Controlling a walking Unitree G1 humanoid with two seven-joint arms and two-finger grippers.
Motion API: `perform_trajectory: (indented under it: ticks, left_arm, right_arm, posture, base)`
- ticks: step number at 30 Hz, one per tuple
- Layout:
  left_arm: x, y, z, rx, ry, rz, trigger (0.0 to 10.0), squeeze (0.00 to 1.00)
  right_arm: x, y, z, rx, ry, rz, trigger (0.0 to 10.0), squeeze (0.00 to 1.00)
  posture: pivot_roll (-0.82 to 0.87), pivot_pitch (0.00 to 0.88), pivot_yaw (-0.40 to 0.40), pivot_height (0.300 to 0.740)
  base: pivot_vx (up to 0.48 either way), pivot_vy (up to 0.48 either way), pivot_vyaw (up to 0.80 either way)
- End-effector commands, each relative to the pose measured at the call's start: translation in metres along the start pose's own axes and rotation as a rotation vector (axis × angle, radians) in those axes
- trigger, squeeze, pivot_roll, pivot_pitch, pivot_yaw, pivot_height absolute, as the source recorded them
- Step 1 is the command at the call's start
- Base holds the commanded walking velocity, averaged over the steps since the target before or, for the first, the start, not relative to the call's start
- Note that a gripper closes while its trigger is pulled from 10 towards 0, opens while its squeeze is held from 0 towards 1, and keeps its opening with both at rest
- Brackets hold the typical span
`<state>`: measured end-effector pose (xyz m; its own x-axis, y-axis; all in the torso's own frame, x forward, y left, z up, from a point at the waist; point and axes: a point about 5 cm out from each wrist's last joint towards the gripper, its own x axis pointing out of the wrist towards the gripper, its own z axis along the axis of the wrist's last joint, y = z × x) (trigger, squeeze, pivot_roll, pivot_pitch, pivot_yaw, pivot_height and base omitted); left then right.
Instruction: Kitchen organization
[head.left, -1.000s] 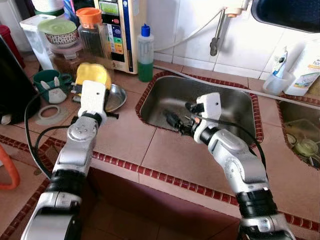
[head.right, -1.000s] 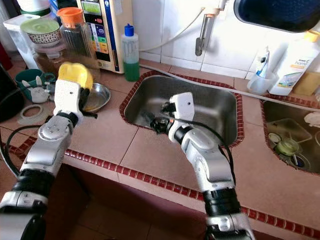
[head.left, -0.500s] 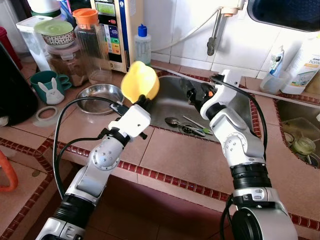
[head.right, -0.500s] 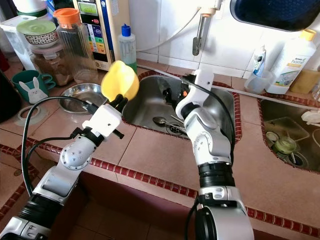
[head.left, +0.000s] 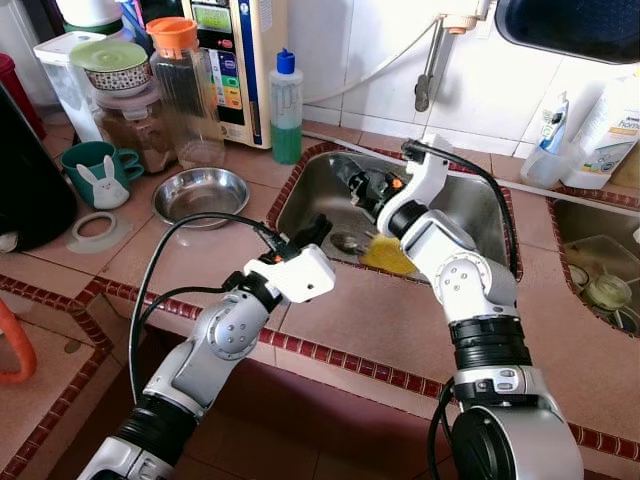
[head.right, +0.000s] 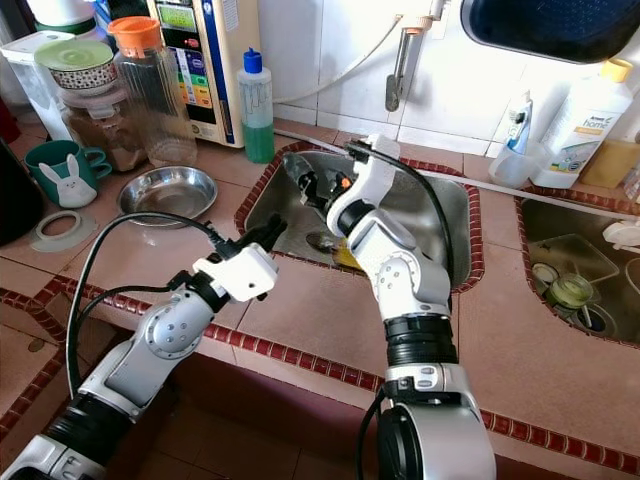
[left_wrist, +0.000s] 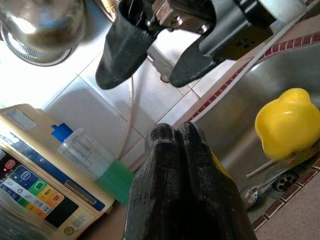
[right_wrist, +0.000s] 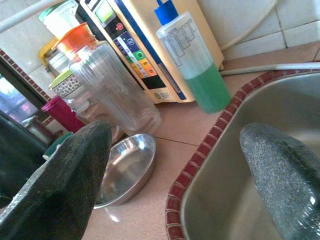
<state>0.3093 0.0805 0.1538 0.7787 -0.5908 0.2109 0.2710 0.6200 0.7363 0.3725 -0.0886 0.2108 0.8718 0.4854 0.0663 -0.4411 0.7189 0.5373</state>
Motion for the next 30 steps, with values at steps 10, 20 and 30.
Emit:
perform_trajectory:
  ticks: [10, 20, 30]
  left_arm:
    - [-0.002, 0.045, -0.031, 0.064, 0.160, 0.201, 0.0, 0.00]
    - [-0.005, 0.077, -0.055, 0.107, 0.286, 0.322, 10.0, 0.00]
    - [-0.018, 0.102, -0.090, -0.043, 0.517, 0.492, 10.0, 0.00]
  right_arm:
    - [-0.005, 0.001, 0.002, -0.011, 0.033, 0.019, 10.0, 0.00]
    - [-0.026, -0.012, -0.020, -0.167, 0.165, 0.000, 10.0, 0.00]
    - [-0.049, -0.011, -0.034, -0.227, 0.197, 0.031, 10.0, 0.00]
  posture:
    - [0.10, 0.000, -0.007, 0.740]
    - [0.07, 0.000, -0.005, 0.740]
    - [0.06, 0.000, 0.002, 0.740]
  base:
    - [0.000, 0.000, 0.00]
    - [0.000, 0.000, 0.00]
    - [0.000, 0.000, 0.00]
